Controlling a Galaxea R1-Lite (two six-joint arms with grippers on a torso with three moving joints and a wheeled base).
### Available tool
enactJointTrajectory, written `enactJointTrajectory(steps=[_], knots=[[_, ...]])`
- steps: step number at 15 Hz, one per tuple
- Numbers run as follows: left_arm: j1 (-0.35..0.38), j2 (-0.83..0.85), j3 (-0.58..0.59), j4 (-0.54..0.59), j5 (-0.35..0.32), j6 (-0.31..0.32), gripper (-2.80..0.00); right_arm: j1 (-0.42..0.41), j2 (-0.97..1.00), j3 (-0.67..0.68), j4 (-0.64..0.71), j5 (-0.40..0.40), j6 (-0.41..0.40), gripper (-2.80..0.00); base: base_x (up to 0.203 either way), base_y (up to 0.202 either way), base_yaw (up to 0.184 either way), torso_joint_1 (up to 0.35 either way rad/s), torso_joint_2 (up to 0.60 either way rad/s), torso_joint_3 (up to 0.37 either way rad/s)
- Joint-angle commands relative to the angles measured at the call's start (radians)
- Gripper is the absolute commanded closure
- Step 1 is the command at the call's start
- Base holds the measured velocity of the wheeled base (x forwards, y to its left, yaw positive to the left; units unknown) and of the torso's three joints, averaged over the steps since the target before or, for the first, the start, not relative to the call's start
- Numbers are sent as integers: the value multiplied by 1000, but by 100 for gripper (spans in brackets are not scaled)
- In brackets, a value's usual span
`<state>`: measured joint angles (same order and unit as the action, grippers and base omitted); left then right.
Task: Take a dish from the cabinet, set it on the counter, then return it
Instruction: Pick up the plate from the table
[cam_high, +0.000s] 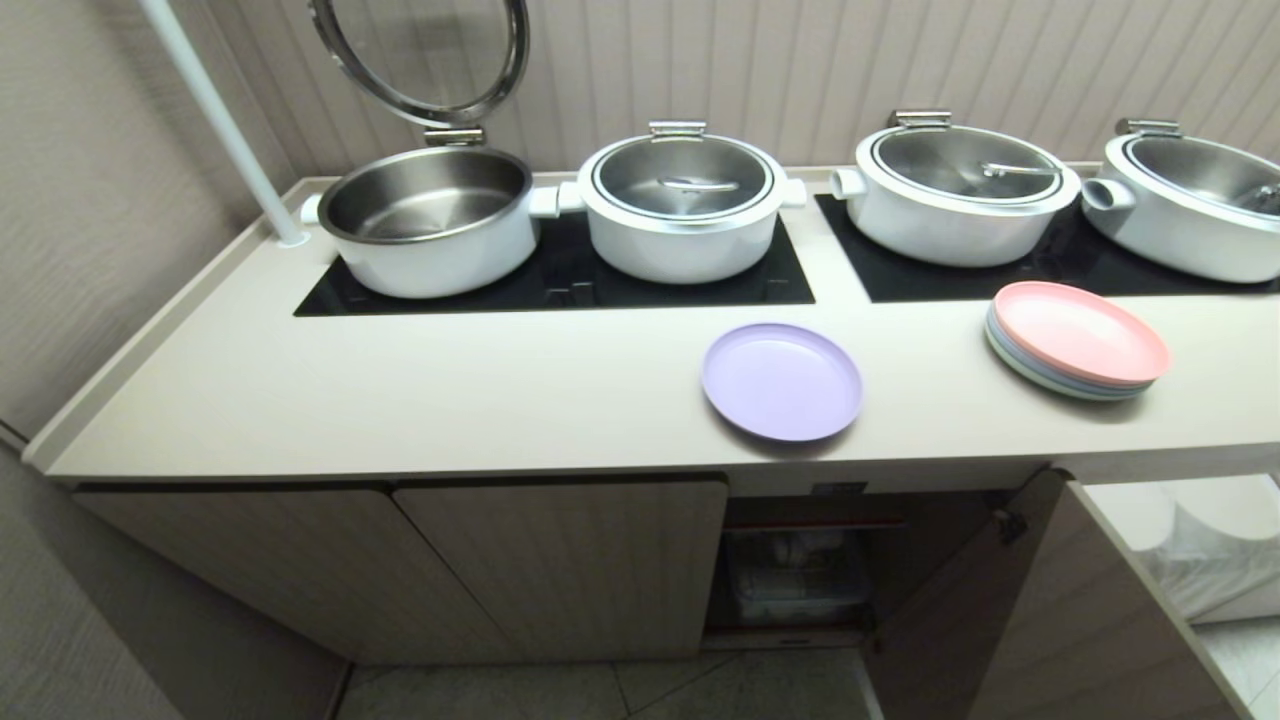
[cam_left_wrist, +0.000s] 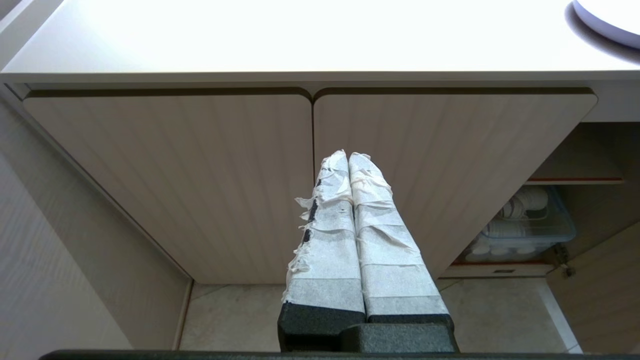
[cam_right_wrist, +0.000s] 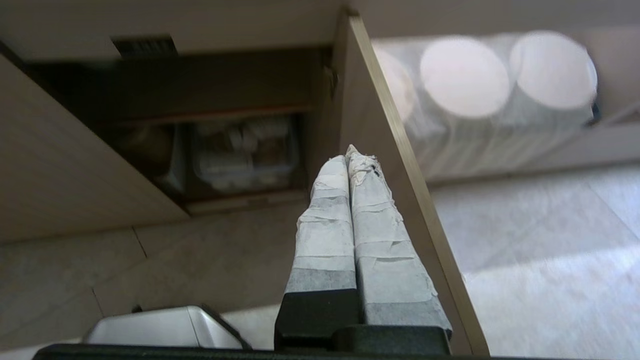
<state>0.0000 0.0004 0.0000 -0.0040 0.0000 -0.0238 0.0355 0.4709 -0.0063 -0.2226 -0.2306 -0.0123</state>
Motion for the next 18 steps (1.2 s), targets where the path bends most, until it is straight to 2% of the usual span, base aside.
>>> enactJointTrajectory(steps=[1, 2, 5, 8, 10, 13, 18], knots=[[0, 0, 0, -1, 0, -1, 0, -19, -113, 6, 54, 5, 2, 0, 0, 0, 0, 0, 0, 0], [0, 0, 0, -1, 0, -1, 0, -21, -146, 6, 58, 23, 3, 0, 0, 0, 0, 0, 0, 0], [0, 0, 0, -1, 0, -1, 0, -57, -263, 6, 154, 157, -31, 0, 0, 0, 0, 0, 0, 0], [0, 0, 0, -1, 0, 1, 0, -46, -401, 1, 218, 213, -55, 0, 0, 0, 0, 0, 0, 0], [0, 0, 0, -1, 0, 1, 0, -40, -471, 0, 236, 236, -57, 0, 0, 0, 0, 0, 0, 0], [0, 0, 0, -1, 0, 0, 0, -40, -471, 3, 225, 234, -6, 0, 0, 0, 0, 0, 0, 0], [0, 0, 0, -1, 0, -1, 0, -40, -471, 3, 224, 234, -3, 0, 0, 0, 0, 0, 0, 0]])
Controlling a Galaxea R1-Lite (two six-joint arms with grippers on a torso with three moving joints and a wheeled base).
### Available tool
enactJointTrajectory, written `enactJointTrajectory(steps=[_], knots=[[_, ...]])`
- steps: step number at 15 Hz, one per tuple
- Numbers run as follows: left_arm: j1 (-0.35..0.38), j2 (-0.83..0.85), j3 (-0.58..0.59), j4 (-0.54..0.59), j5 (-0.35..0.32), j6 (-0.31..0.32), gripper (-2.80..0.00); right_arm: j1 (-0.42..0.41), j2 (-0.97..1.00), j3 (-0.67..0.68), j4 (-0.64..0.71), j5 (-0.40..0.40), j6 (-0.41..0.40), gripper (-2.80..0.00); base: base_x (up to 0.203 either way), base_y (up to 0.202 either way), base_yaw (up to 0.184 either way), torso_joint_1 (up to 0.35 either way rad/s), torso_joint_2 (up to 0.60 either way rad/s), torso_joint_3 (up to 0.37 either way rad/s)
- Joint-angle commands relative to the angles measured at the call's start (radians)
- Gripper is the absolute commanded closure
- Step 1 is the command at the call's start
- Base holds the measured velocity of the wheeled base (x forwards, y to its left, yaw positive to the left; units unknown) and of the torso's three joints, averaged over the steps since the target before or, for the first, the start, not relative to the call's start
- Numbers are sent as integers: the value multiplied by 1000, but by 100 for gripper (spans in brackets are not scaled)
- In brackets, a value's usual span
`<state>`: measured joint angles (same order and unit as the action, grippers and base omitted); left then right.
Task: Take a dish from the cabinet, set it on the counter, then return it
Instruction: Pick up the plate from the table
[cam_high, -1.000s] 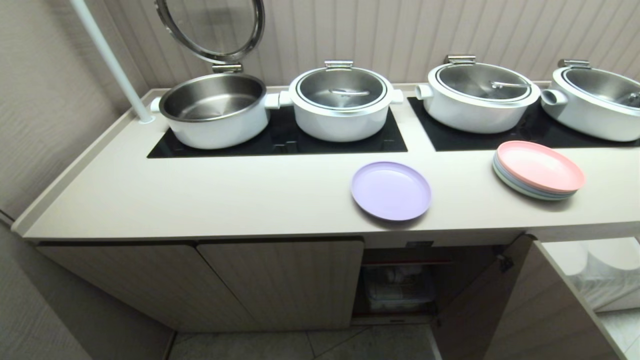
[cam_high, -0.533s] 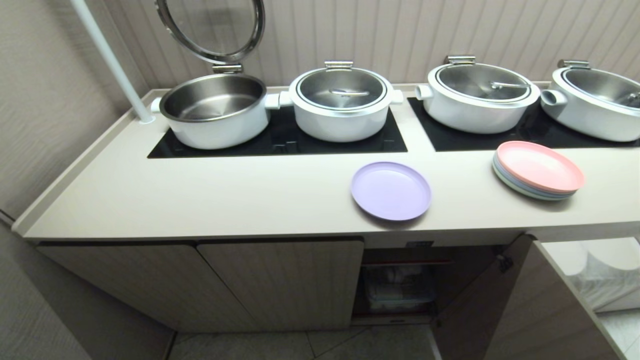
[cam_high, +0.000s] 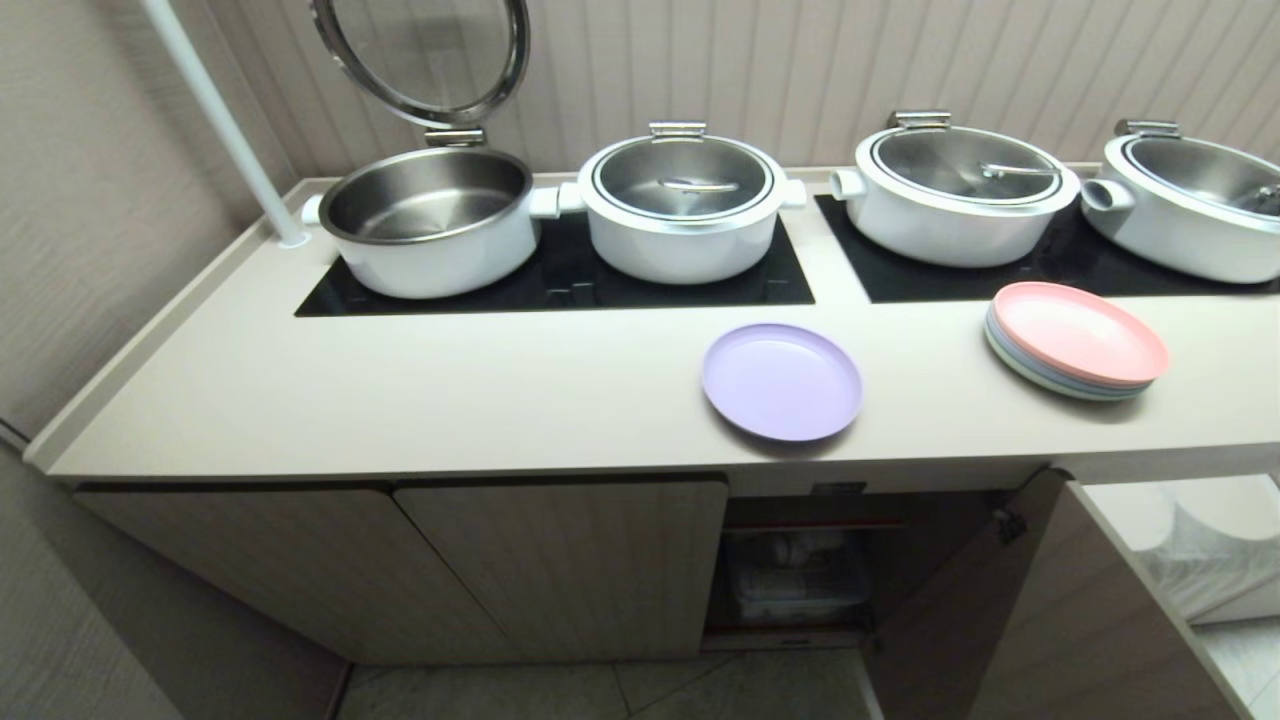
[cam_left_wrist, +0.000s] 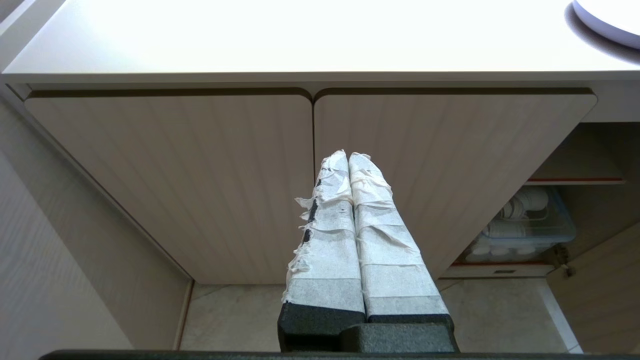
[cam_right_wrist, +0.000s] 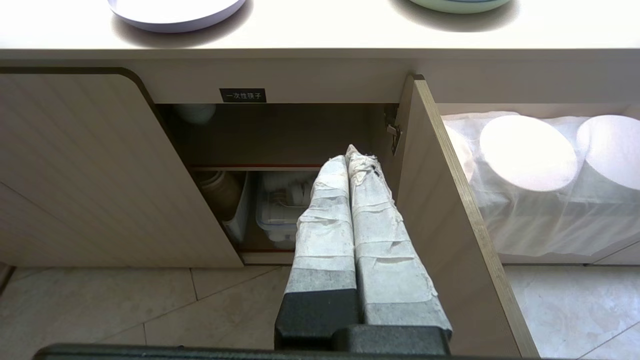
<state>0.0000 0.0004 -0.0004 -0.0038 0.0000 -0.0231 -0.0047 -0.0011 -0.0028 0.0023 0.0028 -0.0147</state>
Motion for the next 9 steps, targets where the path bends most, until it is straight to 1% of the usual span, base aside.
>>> enactJointTrajectory(steps=[1, 9], knots=[[0, 0, 0, -1, 0, -1, 0, 0, 1, 0, -1, 0, -1, 0, 0, 0, 0, 0, 0, 0], [0, 0, 0, -1, 0, 0, 0, 0, 1, 0, -1, 0, -1, 0, 0, 0, 0, 0, 0, 0]])
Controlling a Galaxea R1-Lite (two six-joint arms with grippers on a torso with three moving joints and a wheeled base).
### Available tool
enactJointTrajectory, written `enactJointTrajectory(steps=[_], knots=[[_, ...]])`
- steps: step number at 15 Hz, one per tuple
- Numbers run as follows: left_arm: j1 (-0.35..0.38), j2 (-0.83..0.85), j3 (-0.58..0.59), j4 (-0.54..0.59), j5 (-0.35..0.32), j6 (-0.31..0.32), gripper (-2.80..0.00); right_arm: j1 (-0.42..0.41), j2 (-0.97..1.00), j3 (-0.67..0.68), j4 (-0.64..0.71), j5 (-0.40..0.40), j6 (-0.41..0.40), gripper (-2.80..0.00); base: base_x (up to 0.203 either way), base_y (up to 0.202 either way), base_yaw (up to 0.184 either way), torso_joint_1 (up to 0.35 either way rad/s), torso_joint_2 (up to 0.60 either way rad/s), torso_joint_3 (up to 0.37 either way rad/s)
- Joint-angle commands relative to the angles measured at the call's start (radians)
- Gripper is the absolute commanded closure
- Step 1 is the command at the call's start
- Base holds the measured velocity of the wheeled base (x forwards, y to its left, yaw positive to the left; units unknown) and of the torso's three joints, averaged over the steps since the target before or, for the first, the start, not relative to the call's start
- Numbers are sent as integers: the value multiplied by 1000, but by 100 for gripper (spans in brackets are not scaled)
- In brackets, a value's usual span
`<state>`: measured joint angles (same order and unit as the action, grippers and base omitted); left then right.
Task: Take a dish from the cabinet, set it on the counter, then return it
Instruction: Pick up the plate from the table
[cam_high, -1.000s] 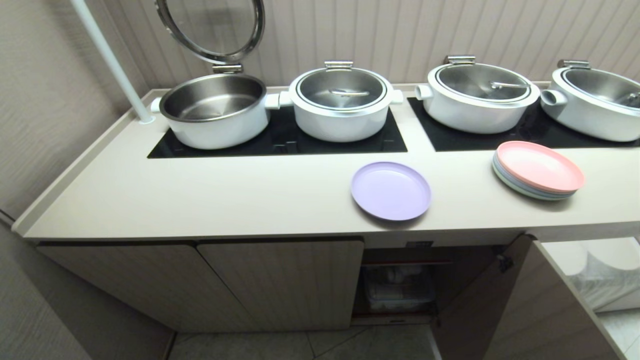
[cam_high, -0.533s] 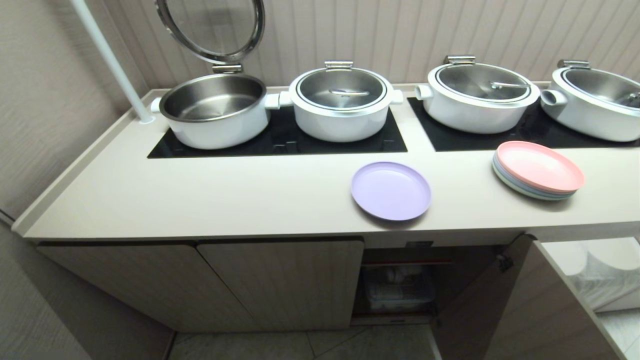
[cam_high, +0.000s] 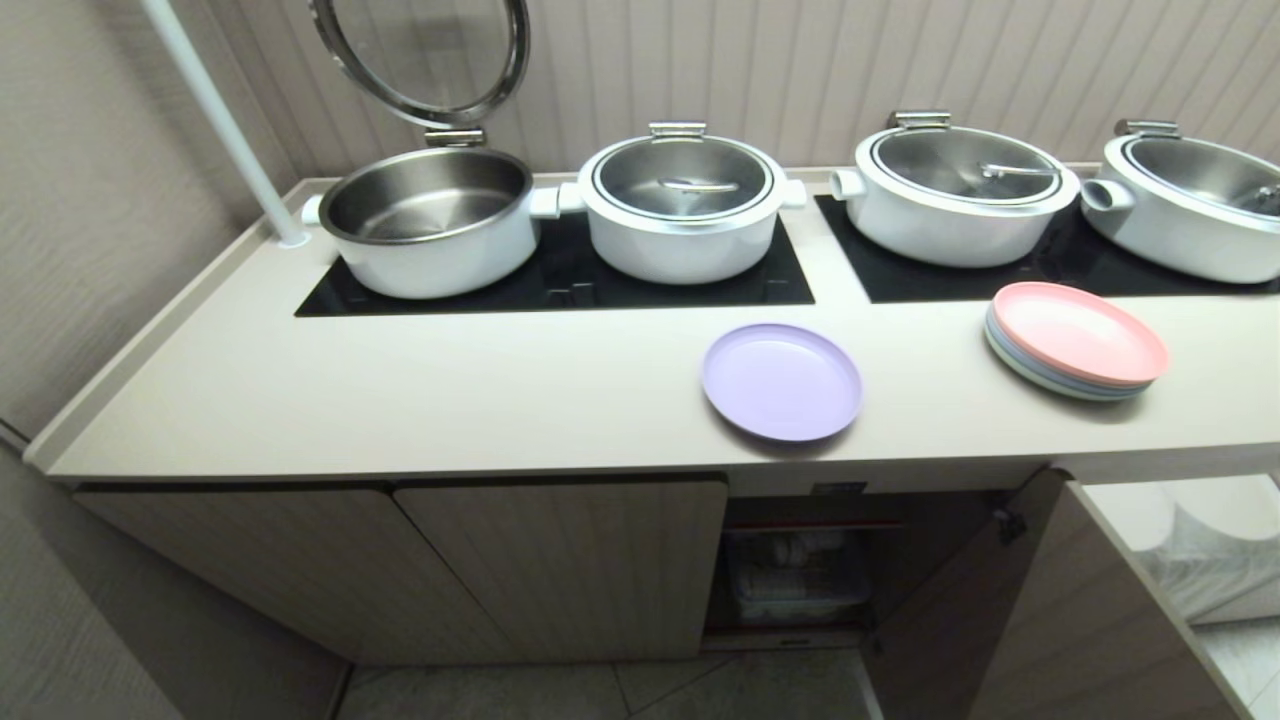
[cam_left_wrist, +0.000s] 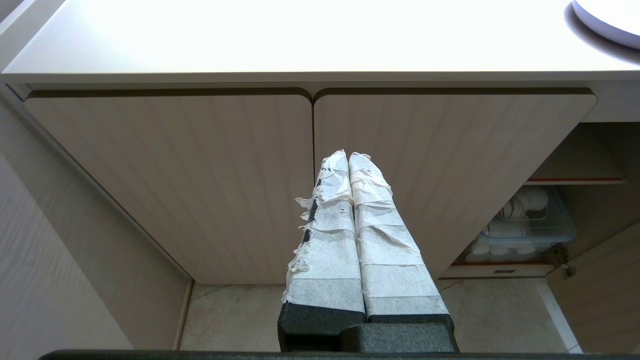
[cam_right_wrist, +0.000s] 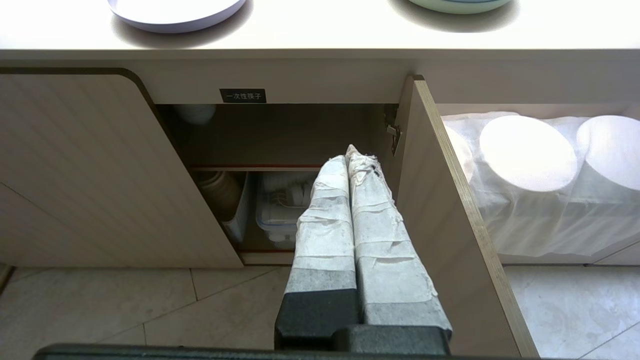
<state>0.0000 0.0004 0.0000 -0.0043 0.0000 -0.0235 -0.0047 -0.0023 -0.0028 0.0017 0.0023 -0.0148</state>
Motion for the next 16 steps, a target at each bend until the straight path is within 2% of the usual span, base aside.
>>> enactJointTrajectory(steps=[1, 16], knots=[[0, 0, 0, 0, 0, 1, 0, 0, 2, 1, 0, 1, -1, 0, 0, 0, 0, 0, 0, 0], [0, 0, 0, 0, 0, 1, 0, 3, 2, 1, 0, 1, -1, 0, 8, 0, 0, 0, -1, 0]])
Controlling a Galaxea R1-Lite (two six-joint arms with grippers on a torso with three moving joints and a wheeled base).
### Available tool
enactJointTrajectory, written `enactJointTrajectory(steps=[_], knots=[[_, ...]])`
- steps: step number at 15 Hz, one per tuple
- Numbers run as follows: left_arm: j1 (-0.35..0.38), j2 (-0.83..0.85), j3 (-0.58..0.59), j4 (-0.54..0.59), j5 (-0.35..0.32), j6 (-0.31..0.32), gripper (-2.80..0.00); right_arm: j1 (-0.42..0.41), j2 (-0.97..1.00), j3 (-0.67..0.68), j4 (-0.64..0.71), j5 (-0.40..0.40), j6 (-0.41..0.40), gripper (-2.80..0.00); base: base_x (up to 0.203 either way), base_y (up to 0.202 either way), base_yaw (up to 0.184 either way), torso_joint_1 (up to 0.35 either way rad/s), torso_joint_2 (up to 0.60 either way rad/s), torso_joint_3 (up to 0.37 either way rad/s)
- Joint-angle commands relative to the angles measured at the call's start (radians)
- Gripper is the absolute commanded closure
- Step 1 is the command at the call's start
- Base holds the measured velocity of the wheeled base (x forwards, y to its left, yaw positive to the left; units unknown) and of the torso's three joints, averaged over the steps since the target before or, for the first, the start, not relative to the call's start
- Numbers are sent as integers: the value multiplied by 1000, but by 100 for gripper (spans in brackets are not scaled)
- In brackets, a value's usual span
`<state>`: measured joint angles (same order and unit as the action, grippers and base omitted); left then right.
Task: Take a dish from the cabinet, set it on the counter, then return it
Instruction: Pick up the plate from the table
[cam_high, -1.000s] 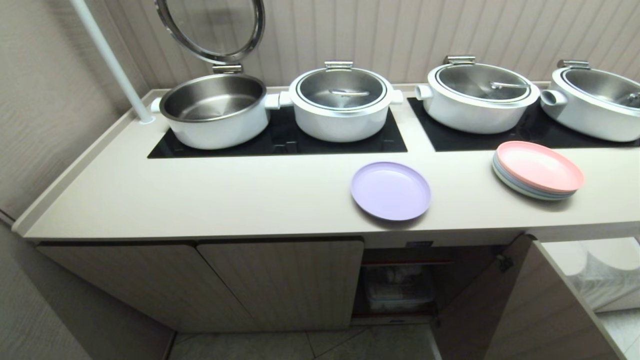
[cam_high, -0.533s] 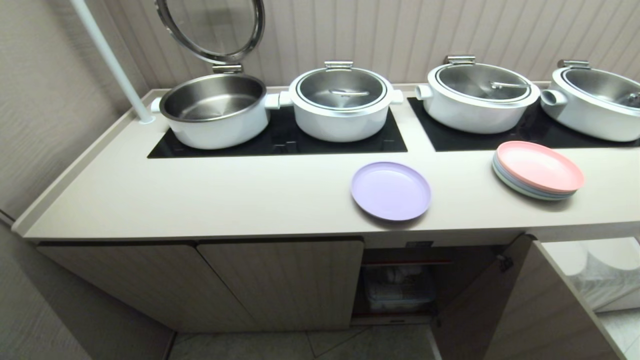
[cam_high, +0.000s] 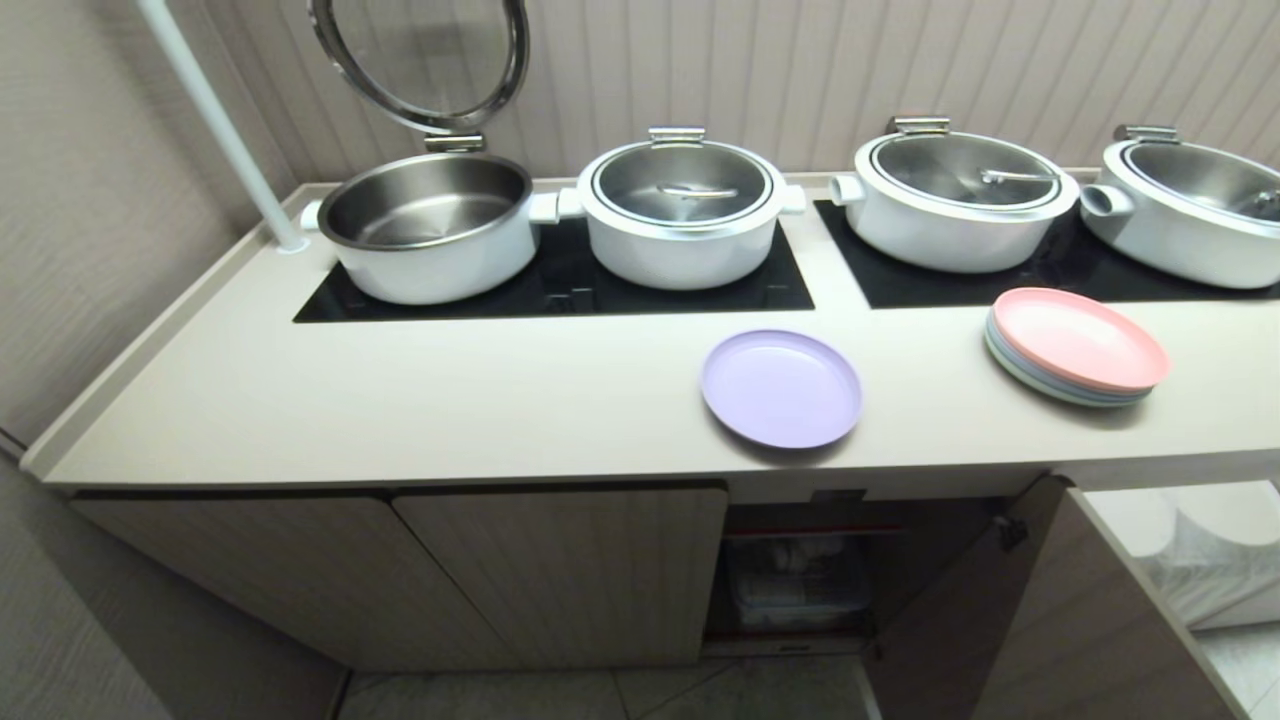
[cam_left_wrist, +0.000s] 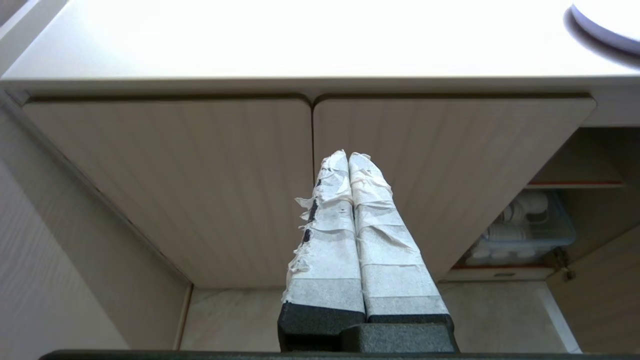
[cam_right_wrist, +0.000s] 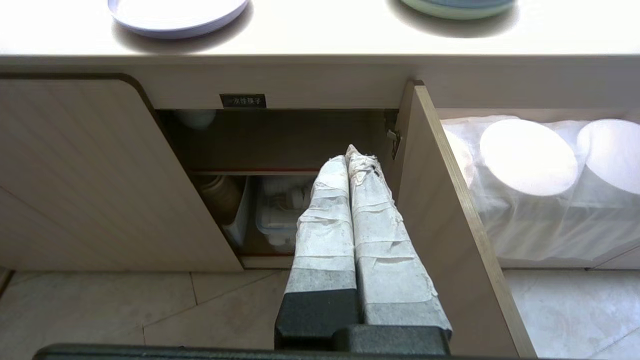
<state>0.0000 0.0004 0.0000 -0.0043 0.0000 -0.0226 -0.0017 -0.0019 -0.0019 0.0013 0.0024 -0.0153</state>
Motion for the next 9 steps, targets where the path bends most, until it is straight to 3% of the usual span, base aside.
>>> enactJointTrajectory(steps=[1, 7, 9], knots=[[0, 0, 0, 0, 0, 0, 0, 0, 2, -1, 0, 1, 0, 0, 180, 0, 1, -1, -8, 0], [0, 0, 0, 1, 0, 0, 0, 0, 2, -1, 0, 1, 0, 0, 197, 0, 0, 11, 3, -1], [0, 0, 0, 1, 0, 0, 0, 0, 2, -1, 0, 1, 0, 0, 121, 0, 4, 10, 1, 1]])
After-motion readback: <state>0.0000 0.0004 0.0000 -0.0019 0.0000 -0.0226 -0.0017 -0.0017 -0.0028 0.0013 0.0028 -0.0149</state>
